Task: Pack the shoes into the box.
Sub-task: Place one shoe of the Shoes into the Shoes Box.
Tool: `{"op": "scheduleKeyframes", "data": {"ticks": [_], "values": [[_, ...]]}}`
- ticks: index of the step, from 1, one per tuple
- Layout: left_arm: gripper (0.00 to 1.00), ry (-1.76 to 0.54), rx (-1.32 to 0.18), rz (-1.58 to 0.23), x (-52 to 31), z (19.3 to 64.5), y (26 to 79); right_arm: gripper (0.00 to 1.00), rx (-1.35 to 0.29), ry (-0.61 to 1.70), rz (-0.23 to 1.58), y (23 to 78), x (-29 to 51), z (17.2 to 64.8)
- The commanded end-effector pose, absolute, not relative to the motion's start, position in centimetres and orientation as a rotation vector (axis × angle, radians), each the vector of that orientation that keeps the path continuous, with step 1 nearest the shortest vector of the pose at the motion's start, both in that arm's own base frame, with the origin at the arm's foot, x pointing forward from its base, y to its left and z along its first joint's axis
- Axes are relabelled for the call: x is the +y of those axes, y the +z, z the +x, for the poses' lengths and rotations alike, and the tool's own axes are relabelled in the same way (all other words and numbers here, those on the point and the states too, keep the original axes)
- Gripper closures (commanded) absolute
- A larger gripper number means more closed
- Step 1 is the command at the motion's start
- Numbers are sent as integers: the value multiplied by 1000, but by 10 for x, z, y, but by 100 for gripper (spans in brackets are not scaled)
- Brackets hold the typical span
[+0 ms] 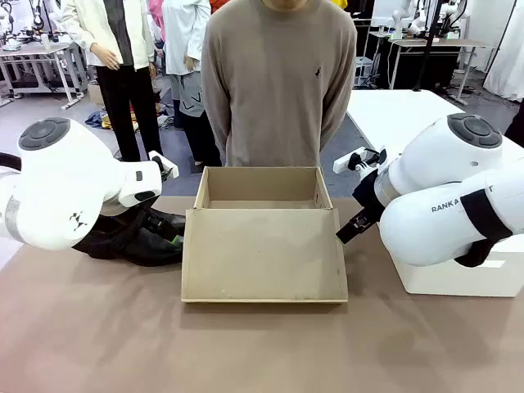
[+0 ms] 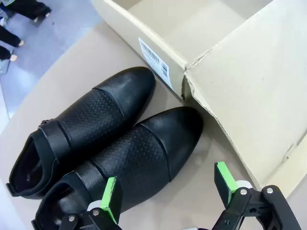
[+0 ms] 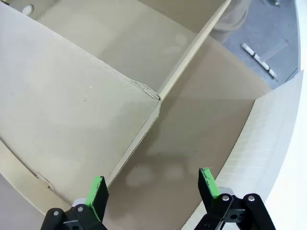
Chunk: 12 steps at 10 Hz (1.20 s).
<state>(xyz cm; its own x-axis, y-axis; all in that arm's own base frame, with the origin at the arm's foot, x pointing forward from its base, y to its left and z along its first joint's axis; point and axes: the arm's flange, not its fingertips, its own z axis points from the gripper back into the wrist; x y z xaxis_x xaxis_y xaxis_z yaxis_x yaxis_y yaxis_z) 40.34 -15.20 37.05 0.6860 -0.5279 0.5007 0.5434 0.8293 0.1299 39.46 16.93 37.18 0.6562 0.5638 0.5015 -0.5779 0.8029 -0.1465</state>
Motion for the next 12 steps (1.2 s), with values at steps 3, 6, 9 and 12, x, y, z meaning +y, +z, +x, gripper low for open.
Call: {"op": "scheduleKeyframes", "data": {"ticks": [3,6,9,12], "values": [[0,-600,-551,-30,-152,403,371,0,-560,647,27,372,169,395],[0,-600,-551,-30,-152,403,371,0,-560,647,27,372,169,395],[0,-600,-551,-30,-152,403,371,0,-560,647,27,372,169,395],[0,-600,-551,-30,-152,403,371,0,-560,647,27,372,169,395]]}}
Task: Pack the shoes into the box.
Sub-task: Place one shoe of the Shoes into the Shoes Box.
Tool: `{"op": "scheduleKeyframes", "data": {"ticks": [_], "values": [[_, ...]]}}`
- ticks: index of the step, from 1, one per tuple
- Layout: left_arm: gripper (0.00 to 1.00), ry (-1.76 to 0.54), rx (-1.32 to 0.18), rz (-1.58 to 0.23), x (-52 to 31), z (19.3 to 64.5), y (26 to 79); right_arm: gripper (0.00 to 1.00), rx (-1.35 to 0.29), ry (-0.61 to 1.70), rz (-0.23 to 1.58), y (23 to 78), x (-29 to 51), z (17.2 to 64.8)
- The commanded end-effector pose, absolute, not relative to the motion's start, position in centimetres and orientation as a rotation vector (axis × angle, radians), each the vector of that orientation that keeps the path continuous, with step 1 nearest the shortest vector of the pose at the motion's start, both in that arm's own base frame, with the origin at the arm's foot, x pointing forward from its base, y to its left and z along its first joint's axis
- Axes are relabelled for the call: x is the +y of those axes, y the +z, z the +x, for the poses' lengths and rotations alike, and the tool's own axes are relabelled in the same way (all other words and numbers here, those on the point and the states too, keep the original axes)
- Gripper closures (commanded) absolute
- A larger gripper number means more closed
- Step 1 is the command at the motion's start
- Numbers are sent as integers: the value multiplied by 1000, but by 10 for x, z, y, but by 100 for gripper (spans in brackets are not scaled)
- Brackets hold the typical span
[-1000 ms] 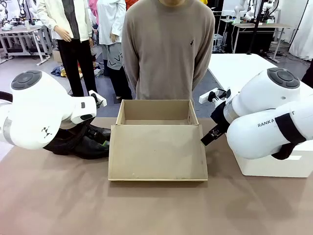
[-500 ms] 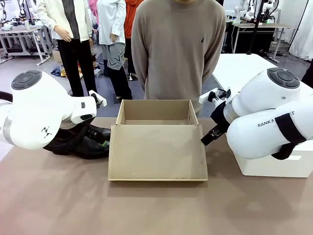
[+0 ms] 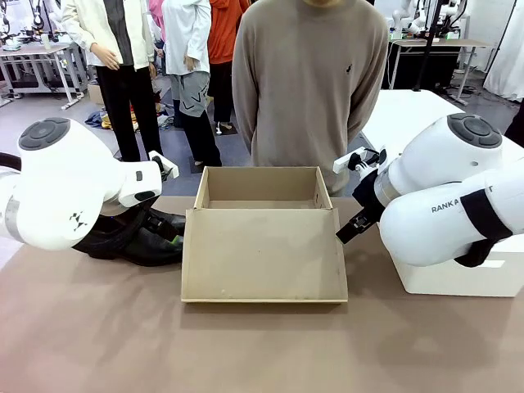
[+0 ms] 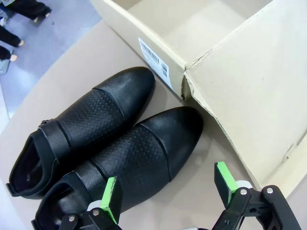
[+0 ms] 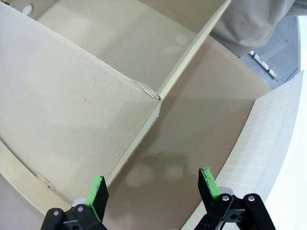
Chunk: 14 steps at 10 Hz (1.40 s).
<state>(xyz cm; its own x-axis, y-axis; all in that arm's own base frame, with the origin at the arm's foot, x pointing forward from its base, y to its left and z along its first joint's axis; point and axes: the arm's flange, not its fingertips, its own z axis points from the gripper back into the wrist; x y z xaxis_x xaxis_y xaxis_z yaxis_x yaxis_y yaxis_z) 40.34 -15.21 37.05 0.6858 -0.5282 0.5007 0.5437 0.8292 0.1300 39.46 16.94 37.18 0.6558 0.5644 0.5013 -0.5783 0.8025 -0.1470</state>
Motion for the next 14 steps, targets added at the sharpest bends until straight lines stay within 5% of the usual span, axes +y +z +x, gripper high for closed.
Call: {"op": "scheduleKeyframes", "data": {"ticks": [1,11,14], "values": [[0,-600,-551,-30,-152,403,371,0,-560,647,27,372,169,395],[0,-717,-539,-60,-145,397,480,0,-572,710,131,476,155,389],[0,-928,-618,-153,-137,399,503,0,-631,816,252,500,132,378]]}}
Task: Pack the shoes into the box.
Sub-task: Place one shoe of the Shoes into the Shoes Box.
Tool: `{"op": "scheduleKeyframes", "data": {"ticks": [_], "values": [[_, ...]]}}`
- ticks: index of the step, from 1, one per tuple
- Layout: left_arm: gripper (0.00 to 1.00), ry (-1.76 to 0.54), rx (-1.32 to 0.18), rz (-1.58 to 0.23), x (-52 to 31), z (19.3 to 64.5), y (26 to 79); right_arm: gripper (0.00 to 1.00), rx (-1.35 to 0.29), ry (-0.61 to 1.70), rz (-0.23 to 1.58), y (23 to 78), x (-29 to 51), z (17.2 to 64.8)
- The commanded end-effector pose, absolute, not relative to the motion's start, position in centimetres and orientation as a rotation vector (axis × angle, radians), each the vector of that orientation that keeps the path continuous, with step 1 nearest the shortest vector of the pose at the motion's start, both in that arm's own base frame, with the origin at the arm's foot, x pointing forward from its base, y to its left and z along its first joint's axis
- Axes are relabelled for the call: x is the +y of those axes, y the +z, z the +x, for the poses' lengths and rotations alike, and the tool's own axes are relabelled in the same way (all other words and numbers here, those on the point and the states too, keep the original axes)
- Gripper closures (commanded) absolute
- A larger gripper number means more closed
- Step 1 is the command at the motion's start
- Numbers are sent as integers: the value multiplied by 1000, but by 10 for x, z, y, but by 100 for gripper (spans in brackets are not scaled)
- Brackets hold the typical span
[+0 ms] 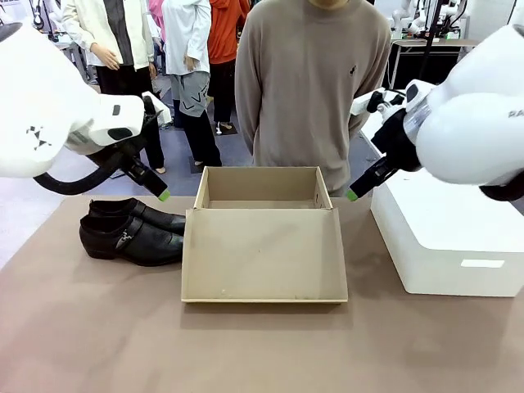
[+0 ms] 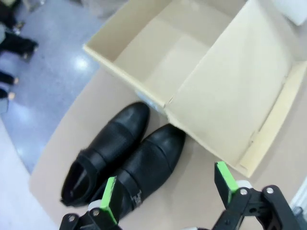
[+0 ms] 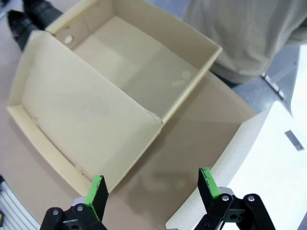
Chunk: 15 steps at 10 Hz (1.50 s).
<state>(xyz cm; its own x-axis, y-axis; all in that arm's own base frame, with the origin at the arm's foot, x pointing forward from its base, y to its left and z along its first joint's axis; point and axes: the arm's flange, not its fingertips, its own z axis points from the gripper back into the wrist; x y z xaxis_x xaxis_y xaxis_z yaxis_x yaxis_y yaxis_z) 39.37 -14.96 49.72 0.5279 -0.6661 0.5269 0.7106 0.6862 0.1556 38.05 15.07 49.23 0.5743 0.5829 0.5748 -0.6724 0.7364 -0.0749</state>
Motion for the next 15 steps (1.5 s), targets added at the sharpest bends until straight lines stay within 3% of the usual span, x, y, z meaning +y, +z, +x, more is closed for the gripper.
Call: {"op": "scheduleKeyframes", "data": {"ticks": [1,6,9,10,11,15], "values": [[0,-1012,-659,-178,-134,401,514,0,-661,862,298,510,122,374],[0,-1226,-770,-357,-114,401,538,0,-779,1133,523,533,91,361],[0,-1229,-826,-374,-109,396,538,0,-809,1149,532,537,86,358],[0,-1161,-829,-284,-111,396,536,0,-803,1132,511,537,89,357],[0,-1211,-812,-366,-111,395,542,0,-785,1125,520,539,89,350],[0,-1211,-812,-366,-111,395,542,0,-785,1125,520,539,89,350]]}}
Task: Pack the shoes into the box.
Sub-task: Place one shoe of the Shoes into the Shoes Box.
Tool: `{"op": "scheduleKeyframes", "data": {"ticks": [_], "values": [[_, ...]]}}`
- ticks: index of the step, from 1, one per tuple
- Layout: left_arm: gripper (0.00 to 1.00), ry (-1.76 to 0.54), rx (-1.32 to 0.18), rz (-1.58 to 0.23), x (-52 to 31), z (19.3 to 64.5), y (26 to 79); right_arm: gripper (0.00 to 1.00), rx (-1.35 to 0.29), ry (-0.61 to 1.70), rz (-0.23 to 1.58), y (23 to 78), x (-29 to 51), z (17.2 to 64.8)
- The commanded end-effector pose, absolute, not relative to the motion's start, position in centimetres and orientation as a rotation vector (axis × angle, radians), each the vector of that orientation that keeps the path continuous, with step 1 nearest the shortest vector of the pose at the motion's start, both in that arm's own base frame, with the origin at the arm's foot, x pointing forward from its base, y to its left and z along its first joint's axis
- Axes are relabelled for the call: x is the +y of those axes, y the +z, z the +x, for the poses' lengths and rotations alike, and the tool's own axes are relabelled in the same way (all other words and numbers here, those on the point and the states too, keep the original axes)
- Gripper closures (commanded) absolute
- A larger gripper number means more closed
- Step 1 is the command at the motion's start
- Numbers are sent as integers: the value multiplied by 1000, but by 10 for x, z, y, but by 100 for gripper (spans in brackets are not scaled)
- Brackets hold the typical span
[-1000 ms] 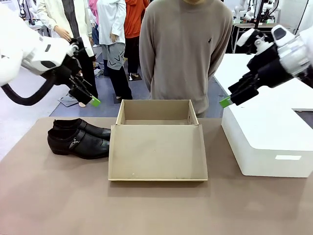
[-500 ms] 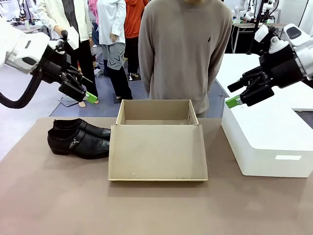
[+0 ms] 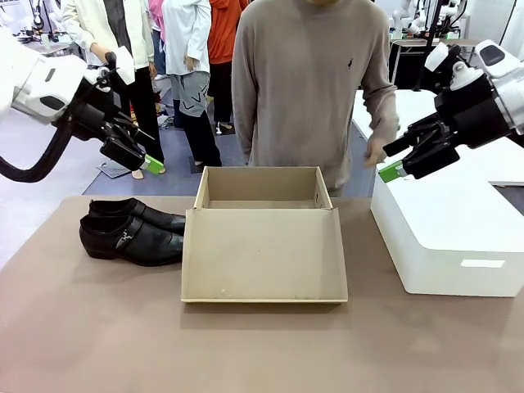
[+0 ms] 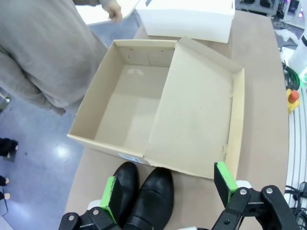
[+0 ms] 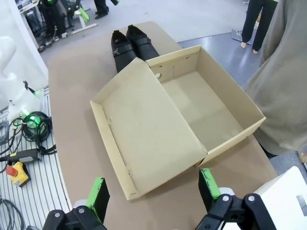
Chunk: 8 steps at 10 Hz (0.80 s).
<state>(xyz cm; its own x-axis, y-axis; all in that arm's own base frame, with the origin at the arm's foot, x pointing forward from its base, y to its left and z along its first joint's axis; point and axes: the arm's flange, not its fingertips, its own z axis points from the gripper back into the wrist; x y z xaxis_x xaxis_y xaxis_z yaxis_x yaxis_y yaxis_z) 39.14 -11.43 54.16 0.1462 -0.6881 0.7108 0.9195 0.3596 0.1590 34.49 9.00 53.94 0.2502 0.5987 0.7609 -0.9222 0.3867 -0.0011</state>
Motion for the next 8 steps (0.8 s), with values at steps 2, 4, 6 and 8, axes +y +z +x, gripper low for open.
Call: {"op": "scheduleKeyframes", "data": {"ticks": [2,4,6,8], "values": [[0,-1211,-812,-366,-111,395,542,0,-785,1125,520,539,89,350],[0,-1211,-812,-366,-111,395,542,0,-785,1125,520,539,89,350],[0,-1191,-793,-346,-113,391,542,0,-785,1125,520,539,89,350],[0,-1288,-744,-280,-106,401,555,0,-785,1125,520,539,89,350]]}}
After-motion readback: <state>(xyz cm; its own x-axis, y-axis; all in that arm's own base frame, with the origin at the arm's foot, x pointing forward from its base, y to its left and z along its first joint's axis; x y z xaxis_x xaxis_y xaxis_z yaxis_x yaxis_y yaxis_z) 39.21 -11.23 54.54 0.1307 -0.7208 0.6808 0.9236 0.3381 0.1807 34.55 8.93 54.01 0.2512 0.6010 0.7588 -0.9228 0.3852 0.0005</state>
